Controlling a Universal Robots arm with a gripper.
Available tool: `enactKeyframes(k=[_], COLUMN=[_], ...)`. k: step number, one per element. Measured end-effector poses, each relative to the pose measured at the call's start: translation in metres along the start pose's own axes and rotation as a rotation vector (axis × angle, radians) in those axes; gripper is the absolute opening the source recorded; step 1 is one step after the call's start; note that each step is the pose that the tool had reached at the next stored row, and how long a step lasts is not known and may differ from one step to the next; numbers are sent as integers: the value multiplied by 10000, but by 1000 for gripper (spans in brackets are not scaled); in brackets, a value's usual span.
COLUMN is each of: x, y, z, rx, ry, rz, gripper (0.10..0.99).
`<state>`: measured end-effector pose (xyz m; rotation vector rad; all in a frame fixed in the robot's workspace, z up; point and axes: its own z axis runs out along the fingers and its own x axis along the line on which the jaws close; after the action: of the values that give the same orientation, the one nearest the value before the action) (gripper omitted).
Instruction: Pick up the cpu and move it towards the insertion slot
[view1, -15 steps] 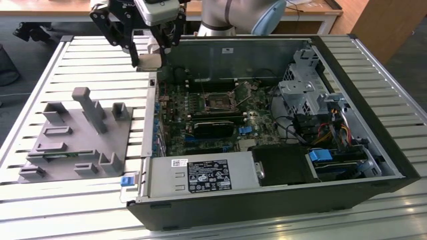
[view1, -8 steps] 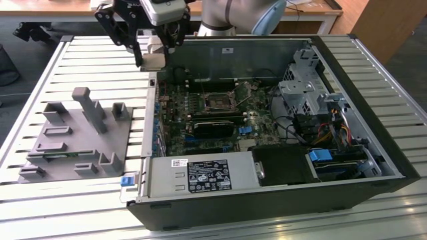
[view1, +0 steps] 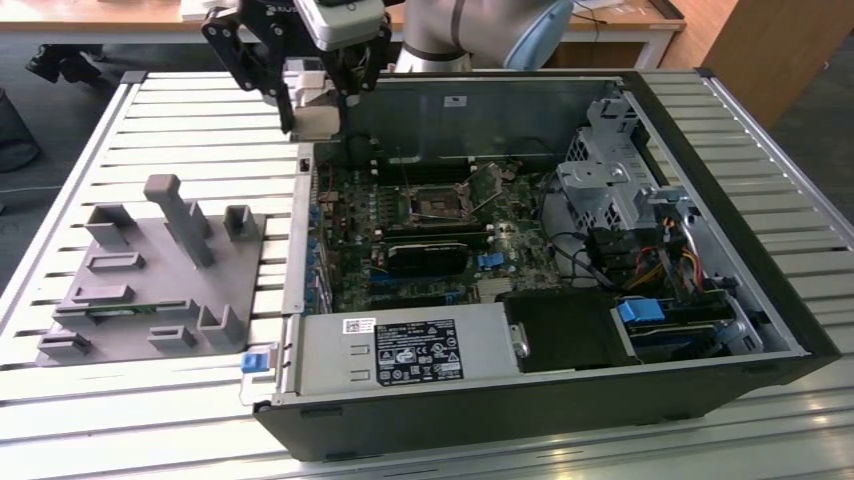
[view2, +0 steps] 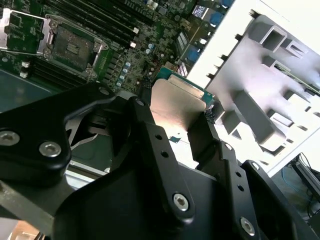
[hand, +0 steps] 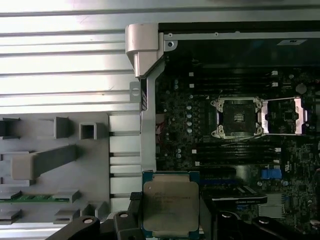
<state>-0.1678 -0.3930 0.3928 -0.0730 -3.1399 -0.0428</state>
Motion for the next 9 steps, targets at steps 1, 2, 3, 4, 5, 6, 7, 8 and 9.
enactKeyframes(k=[1, 2, 3, 4, 5, 6, 7, 8, 9], x=[-10, -20, -30, -40, -50, -60, -69, -78, -86], y=[1, 2, 4, 4, 5, 6, 7, 8, 9], z=[0, 0, 0, 0, 0, 0, 0, 0, 0], rx=[0, 1, 1, 1, 1, 1, 0, 0, 1], ry=[1, 1, 1, 1, 1, 0, 1, 0, 1], rz=[0, 0, 0, 0, 0, 0, 0, 1, 0], gripper=[537, 537, 537, 537, 537, 537, 537, 537, 537])
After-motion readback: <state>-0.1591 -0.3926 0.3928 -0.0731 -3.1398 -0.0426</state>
